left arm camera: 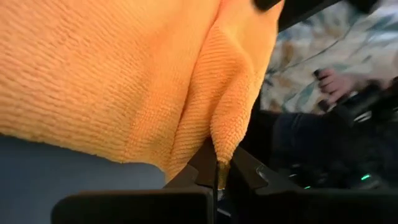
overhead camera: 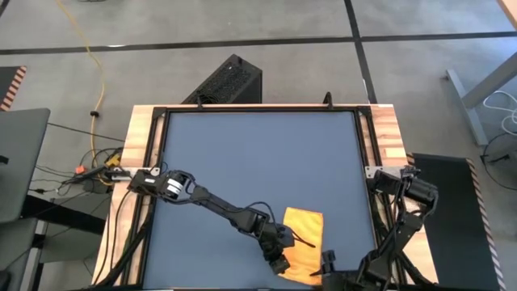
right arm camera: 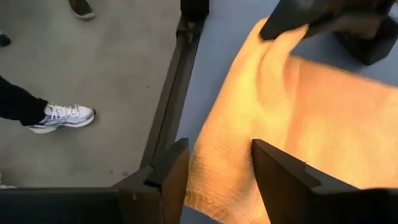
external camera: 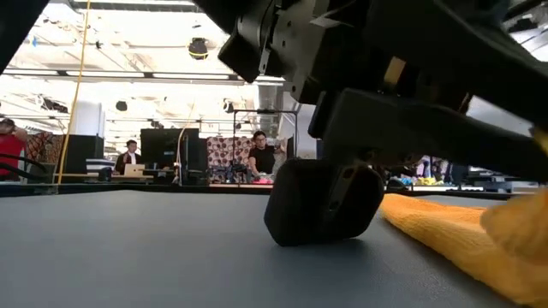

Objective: Roll towel
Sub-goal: Roll the yellow microfiber towel

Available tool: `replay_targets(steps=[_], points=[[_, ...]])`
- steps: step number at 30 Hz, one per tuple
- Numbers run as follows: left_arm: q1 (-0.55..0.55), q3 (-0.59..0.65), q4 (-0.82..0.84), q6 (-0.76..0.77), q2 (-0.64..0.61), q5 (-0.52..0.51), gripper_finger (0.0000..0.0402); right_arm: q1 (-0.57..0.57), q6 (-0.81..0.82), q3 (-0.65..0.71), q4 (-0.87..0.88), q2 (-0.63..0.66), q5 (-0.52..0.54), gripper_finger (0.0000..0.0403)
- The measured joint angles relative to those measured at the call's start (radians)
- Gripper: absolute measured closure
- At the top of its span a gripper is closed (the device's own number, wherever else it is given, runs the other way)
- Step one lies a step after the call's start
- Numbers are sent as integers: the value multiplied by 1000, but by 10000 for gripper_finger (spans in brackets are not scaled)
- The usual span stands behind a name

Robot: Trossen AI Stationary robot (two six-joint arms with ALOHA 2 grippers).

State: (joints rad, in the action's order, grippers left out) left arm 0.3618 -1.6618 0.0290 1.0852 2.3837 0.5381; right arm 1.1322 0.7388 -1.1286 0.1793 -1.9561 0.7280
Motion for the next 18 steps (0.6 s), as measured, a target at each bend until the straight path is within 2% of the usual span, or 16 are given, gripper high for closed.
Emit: replay_targets(steps=[4, 8, 11, 16, 18], points=[[-2, 60, -134, 86, -1, -9, 402, 0, 23, -2, 4, -31, 16, 219], [3, 69, -145, 70, -2, -19, 396, -1, 105, -2, 24, -51, 42, 239], [14, 69, -137, -43, -4, -3, 374, 0, 171, -2, 26, -62, 56, 280], [17, 72, -77, -254, -36, -4, 317, 0, 194, -2, 16, -61, 58, 370], [10, 73, -29, -333, -59, -27, 296, 1, 211, -2, 8, -61, 57, 381]])
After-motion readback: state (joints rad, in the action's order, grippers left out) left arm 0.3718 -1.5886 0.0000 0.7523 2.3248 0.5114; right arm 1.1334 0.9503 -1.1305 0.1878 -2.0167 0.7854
